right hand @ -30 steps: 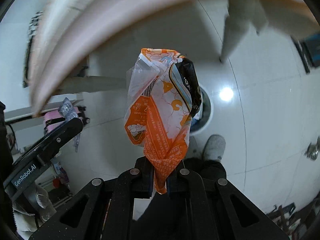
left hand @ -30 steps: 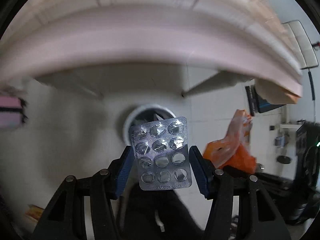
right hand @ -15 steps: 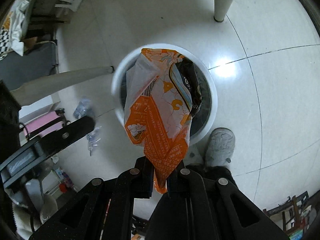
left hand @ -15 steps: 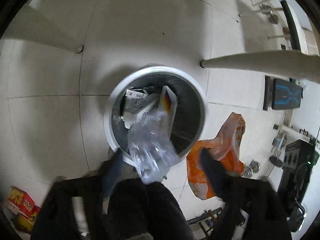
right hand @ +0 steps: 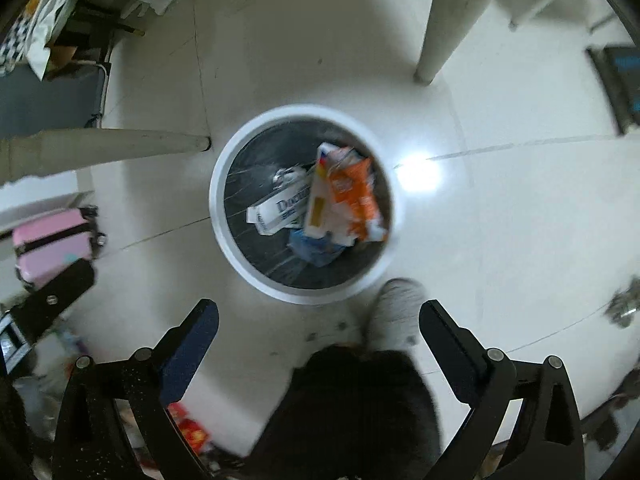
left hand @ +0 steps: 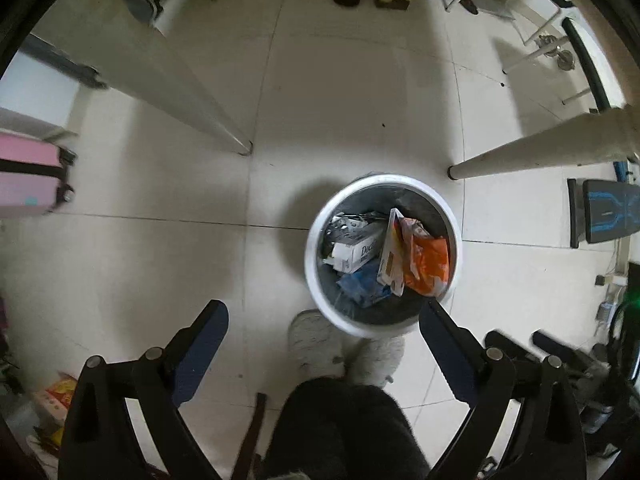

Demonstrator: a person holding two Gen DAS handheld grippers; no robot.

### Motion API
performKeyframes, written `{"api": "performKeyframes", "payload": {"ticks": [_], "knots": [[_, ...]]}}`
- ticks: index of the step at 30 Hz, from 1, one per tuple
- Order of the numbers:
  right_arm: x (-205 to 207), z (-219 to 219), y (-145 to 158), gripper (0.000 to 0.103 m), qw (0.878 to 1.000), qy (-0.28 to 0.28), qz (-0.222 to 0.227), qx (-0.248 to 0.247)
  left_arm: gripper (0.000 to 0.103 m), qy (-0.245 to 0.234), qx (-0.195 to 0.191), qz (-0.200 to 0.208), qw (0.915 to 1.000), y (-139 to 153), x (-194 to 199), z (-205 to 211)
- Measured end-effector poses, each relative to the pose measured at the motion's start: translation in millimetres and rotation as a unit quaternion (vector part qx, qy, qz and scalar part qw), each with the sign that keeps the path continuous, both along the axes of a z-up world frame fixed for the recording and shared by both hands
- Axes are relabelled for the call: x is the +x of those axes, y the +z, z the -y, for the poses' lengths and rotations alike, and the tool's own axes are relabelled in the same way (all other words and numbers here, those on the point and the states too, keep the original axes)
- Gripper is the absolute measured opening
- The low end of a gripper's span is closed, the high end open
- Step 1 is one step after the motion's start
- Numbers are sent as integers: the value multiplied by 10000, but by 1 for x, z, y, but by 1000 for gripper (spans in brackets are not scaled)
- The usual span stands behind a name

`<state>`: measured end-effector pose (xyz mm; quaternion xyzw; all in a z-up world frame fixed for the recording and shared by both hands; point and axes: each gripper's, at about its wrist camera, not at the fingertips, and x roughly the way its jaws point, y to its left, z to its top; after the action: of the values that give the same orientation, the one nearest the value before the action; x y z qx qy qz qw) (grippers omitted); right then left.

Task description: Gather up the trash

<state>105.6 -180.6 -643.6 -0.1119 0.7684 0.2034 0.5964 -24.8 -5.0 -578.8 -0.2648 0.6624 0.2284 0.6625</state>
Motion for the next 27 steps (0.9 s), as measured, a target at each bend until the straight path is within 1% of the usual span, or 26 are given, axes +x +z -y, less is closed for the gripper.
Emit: {"api": "performKeyframes", "payload": {"ticks": [2, 5, 7, 9, 10, 11, 12, 13, 17, 18, 24, 27], "knots": [[0, 4, 24, 101, 9998, 88, 199, -19, 98, -108, 117, 30, 9999, 28, -7, 9], [-2, 13, 72, 102, 9988, 157, 463, -33, 98, -171, 161, 81, 9997, 67, -19, 19], [-2, 19, 99, 102, 9984, 198, 537, -20, 98, -191, 214, 137, 9995, 93, -24, 26], [-4, 27, 134, 102, 9979, 218, 609, 46, 98, -205, 260, 223, 9992, 122, -30, 32], [-5, 30, 149, 102, 9977, 255, 625, 76, 98, -215, 281, 260, 9990, 129, -30, 36], [-7, 35, 168, 102, 9975, 265, 649, 136, 98, -236, 308, 310, 9988, 144, -33, 41], [-9, 38, 185, 102, 9971, 274, 690, 168, 98, -242, 323, 333, 9986, 153, -35, 43], [-11, 41, 196, 102, 9968, 294, 713, 193, 98, -233, 322, 382, 9985, 165, -38, 47], [-16, 56, 259, 102, 9956, 342, 781, 396, 98, -218, 323, 592, 9975, 214, -49, 59], [-18, 61, 278, 102, 9952, 350, 776, 482, 98, -208, 333, 637, 9972, 227, -52, 62], [-29, 78, 368, 102, 9923, 526, 735, 847, 98, -180, 258, 875, 9957, 286, -67, 76], [-37, 84, 404, 102, 9904, 643, 666, 1026, 98, -121, 131, 1084, 9939, 315, -77, 79]]}}
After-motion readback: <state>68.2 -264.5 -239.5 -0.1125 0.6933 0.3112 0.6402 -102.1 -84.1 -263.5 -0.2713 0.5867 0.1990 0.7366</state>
